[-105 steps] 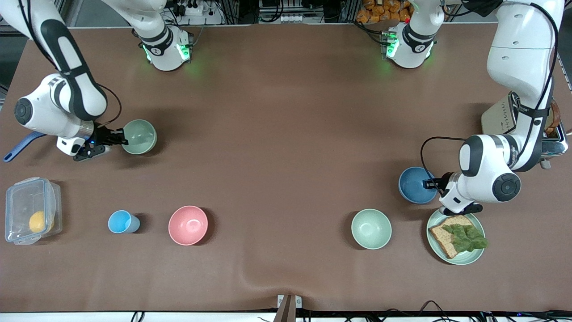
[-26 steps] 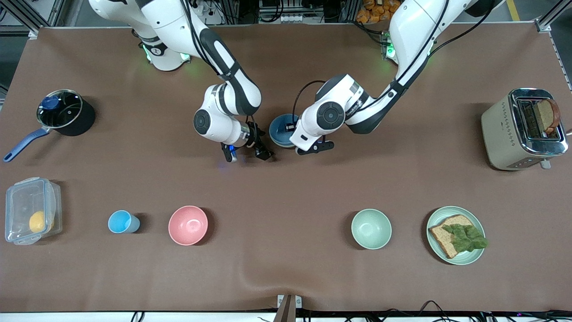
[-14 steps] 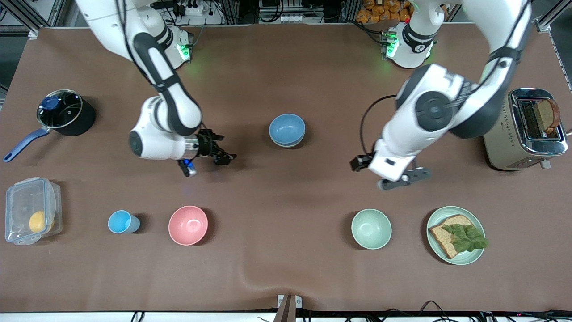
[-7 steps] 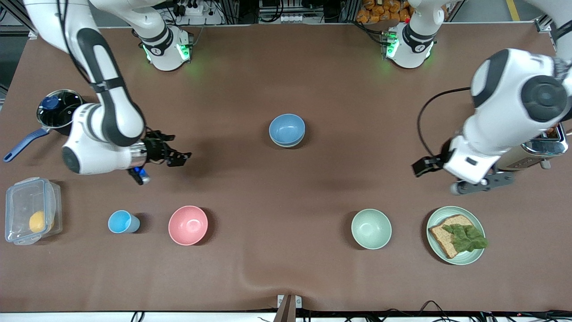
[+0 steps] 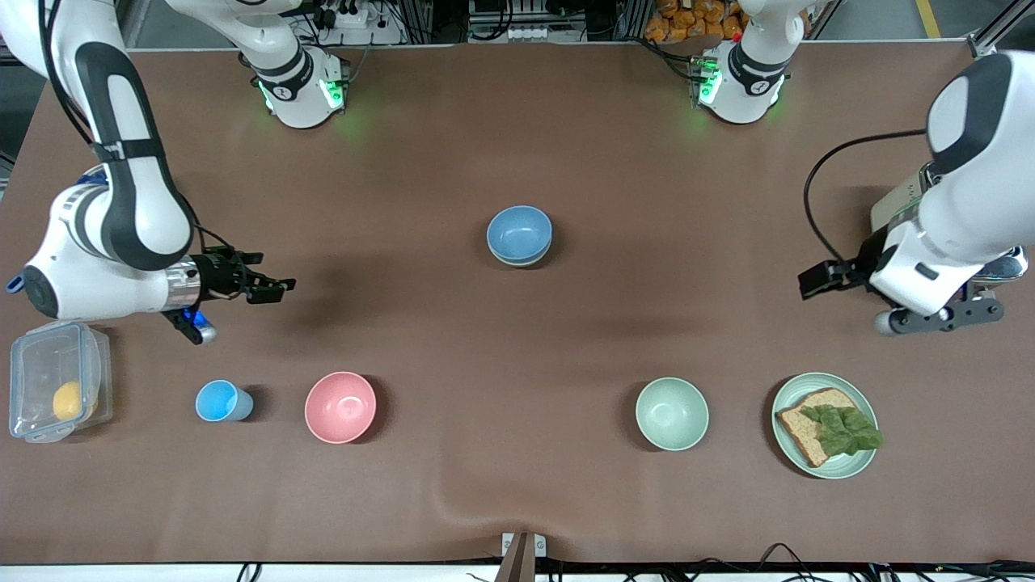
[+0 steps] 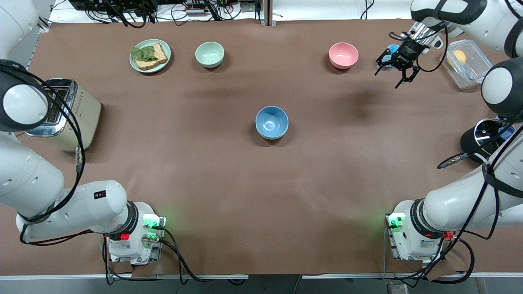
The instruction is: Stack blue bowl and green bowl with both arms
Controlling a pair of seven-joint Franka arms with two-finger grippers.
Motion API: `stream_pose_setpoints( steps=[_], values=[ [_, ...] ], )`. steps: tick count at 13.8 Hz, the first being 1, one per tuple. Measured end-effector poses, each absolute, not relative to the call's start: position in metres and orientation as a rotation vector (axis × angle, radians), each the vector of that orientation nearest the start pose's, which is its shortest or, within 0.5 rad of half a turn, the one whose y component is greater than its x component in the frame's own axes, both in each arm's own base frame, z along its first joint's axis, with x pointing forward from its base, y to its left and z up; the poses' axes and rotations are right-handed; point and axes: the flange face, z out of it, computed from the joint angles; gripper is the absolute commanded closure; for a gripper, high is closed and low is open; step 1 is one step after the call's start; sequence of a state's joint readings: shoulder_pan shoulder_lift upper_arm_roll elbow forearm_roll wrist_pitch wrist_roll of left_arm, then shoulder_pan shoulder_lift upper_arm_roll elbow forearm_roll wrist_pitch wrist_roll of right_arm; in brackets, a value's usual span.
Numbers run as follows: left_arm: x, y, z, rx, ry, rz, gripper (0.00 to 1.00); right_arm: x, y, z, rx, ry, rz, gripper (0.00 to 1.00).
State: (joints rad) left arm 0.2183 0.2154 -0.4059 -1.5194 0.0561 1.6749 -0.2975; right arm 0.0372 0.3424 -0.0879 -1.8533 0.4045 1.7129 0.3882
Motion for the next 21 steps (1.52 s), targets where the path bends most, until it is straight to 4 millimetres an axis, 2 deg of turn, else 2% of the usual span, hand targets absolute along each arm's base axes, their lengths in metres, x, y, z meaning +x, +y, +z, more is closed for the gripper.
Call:
stream_pose_setpoints(
  steps=[2,4,6,8,10,12,14,16,19,21],
  values=[
    [0.592,-0.083,0.564,-3.162,-0.109,0.119,0.00,0.588,0.011,0.351,-2.742,0.735,0.718,0.00],
    [0.570,-0.081,0.587,-3.152,-0.073,0.110,0.00,0.602,0.011,0.410,-2.808,0.662,0.646,0.00],
    [0.554,-0.079,0.602,-3.144,-0.073,0.084,0.00,0.611,0.007,0.478,-2.866,0.527,0.496,0.00],
    [0.548,-0.073,0.609,-3.143,-0.067,0.067,0.00,0.605,-0.003,0.527,-2.892,0.393,0.402,0.00],
    [0.550,-0.069,0.606,-3.143,-0.070,0.074,0.00,0.593,-0.010,0.564,-2.901,0.352,0.318,0.00],
    [0.550,-0.069,0.606,-3.138,-0.066,0.071,0.00,0.580,-0.003,0.596,-2.919,0.315,0.240,0.00],
    [0.550,-0.069,0.608,-3.129,-0.056,0.063,0.00,0.569,0.011,0.622,-2.960,0.272,0.154,0.00],
    [0.550,-0.070,0.612,-3.130,-0.054,0.050,0.00,0.566,0.018,0.634,-2.973,0.253,0.069,0.00],
    [0.548,-0.071,0.624,-3.131,-0.047,0.037,0.00,0.563,0.030,0.619,-3.012,0.178,0.004,0.00],
    [0.546,-0.075,0.628,-3.131,-0.033,0.040,0.00,0.557,0.049,0.613,-3.063,0.076,-0.002,0.00]
  ],
)
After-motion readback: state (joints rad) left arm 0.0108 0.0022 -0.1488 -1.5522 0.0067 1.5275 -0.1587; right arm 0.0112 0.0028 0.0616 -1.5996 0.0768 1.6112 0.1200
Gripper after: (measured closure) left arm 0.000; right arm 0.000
